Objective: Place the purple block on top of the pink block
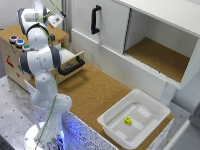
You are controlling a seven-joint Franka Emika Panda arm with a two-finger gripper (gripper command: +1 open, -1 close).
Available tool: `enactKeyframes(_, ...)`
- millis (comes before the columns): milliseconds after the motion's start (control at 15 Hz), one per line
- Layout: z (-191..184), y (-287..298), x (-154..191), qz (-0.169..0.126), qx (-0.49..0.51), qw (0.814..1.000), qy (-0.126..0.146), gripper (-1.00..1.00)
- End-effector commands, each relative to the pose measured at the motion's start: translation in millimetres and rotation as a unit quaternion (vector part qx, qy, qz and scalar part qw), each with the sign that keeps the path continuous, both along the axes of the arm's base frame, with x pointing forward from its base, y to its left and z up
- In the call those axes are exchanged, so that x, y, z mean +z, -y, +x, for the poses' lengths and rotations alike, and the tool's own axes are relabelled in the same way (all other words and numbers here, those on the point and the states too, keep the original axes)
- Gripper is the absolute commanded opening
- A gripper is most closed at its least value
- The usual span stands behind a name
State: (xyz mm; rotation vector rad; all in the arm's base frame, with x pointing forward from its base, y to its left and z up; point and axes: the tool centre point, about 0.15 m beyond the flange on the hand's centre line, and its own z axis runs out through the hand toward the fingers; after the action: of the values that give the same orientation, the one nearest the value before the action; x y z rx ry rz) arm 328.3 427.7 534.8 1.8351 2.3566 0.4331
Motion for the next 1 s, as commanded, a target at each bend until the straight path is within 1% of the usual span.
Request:
enactKeyframes(0, 80, -47, 9, -0.099, 0.008, 0.993, -0.070, 1.00)
enactKeyframes(133, 96, -51, -8, -0.095, 0.002, 0.992, -0.084, 1.00)
enactKeyframes(267, 108, -49, -24, -0.101, -0.012, 0.990, -0.095, 1.00)
enactKeyframes(333, 111, -43, -32, -0.098, -0.027, 0.990, -0.103, 1.00)
enactKeyframes(400, 112, -36, -38, -0.096, -0.046, 0.989, -0.103, 1.00)
enactKeyframes(467, 112, -30, -41, -0.083, -0.066, 0.988, -0.108, 1.00)
enactKeyframes(533, 109, -27, -42, -0.073, -0.083, 0.988, -0.106, 1.00)
enactKeyframes(600, 103, -23, -45, -0.061, -0.098, 0.987, -0.112, 1.00)
enactKeyframes(733, 88, -20, -54, -0.036, -0.119, 0.984, -0.131, 1.00)
enactKeyframes(800, 82, -18, -61, -0.019, -0.127, 0.981, -0.146, 1.00)
enactKeyframes(867, 77, -17, -71, -0.011, -0.131, 0.978, -0.165, 1.00)
enactKeyframes(933, 72, -17, -78, -0.007, -0.136, 0.975, -0.174, 1.00)
